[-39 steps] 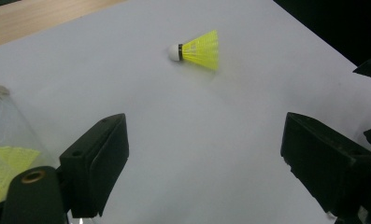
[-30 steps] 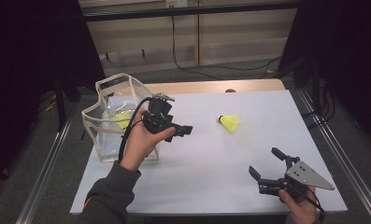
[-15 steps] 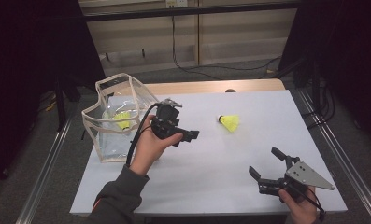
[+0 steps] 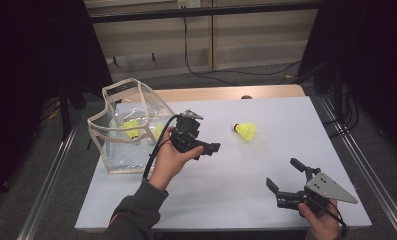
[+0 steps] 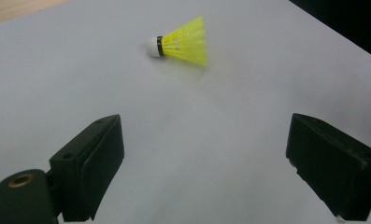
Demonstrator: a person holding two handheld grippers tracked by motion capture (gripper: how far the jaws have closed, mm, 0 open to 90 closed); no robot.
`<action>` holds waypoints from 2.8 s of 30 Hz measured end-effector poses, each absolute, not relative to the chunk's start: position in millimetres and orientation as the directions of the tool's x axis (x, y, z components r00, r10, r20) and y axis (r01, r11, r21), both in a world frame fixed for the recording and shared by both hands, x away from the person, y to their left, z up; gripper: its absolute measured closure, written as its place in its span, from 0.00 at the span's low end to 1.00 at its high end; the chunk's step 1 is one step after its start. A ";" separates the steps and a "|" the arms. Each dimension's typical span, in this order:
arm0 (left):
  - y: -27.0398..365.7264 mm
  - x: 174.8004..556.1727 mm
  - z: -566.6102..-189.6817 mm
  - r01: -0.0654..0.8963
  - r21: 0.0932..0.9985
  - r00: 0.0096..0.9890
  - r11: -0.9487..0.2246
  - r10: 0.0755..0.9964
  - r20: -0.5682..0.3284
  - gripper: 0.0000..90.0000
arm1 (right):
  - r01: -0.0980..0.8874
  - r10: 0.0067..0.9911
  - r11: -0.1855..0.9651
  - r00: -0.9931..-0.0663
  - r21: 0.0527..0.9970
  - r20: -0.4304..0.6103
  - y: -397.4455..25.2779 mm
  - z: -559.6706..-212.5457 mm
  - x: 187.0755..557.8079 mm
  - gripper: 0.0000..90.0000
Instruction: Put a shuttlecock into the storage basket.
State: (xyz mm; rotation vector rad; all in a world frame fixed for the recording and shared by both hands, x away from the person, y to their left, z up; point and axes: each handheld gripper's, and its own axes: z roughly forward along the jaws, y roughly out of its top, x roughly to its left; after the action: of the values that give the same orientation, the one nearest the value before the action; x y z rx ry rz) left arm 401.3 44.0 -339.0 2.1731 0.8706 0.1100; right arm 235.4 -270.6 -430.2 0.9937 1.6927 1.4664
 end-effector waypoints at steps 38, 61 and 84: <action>19.2 406.3 -367.6 0.536 0.709 0.767 -0.459 0.616 -0.181 0.12 | 0.115 0.878 0.079 -0.479 0.990 -0.014 -270.7 -430.7 235.4 0.03; 7.7 413.0 -375.8 0.530 0.723 0.761 -0.444 0.624 -0.175 0.12 | 0.117 0.878 0.079 -0.478 0.990 -0.014 -271.1 -430.9 235.8 0.03; -9.8 431.8 -397.7 0.532 0.724 0.749 -0.439 0.643 -0.160 0.12 | 0.117 0.877 0.080 -0.480 0.990 -0.014 -270.4 -430.9 236.6 0.03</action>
State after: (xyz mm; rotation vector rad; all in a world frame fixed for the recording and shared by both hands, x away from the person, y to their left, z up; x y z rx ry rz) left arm 431.8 -9.8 -397.7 2.1393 0.8796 0.1763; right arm 236.6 -270.4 -430.9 0.9925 1.6989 1.4615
